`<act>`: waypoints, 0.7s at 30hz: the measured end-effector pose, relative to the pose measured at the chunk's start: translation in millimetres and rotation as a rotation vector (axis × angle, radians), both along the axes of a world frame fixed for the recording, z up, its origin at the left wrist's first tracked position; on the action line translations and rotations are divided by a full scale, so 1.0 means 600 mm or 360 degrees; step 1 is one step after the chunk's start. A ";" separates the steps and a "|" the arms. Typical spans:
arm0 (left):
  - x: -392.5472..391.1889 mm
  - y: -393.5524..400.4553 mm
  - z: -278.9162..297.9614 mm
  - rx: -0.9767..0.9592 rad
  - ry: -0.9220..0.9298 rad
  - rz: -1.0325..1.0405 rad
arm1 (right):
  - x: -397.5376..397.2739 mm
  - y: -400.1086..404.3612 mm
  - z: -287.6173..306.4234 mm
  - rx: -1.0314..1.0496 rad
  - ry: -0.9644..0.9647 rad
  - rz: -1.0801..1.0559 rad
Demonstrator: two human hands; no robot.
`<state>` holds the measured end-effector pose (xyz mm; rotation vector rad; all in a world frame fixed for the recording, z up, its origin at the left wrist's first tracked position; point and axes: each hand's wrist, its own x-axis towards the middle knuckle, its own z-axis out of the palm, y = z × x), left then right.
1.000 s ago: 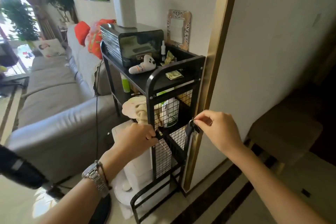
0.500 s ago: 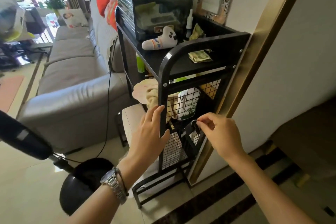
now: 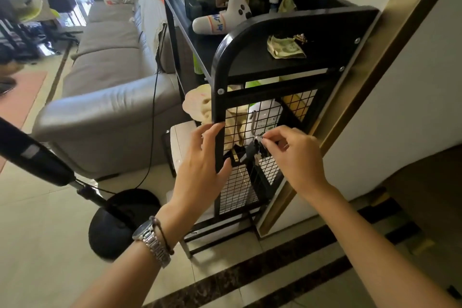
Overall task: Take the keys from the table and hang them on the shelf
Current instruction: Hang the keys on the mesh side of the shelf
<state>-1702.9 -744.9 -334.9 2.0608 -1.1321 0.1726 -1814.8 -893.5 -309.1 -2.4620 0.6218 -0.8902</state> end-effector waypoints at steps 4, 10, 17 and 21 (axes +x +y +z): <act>-0.002 -0.003 -0.005 -0.0017 0.0009 0.0037 | 0.012 -0.012 -0.003 -0.0018 -0.0034 0.0044; -0.003 -0.008 -0.008 -0.0030 -0.0010 0.0086 | 0.024 -0.022 -0.011 -0.0007 -0.0013 0.0079; -0.004 -0.011 -0.011 -0.0022 -0.0038 0.0134 | 0.027 -0.034 -0.020 0.0041 0.0028 0.0117; -0.005 -0.011 -0.012 -0.0013 -0.0044 0.0145 | 0.031 -0.038 -0.024 0.0074 0.0084 0.0135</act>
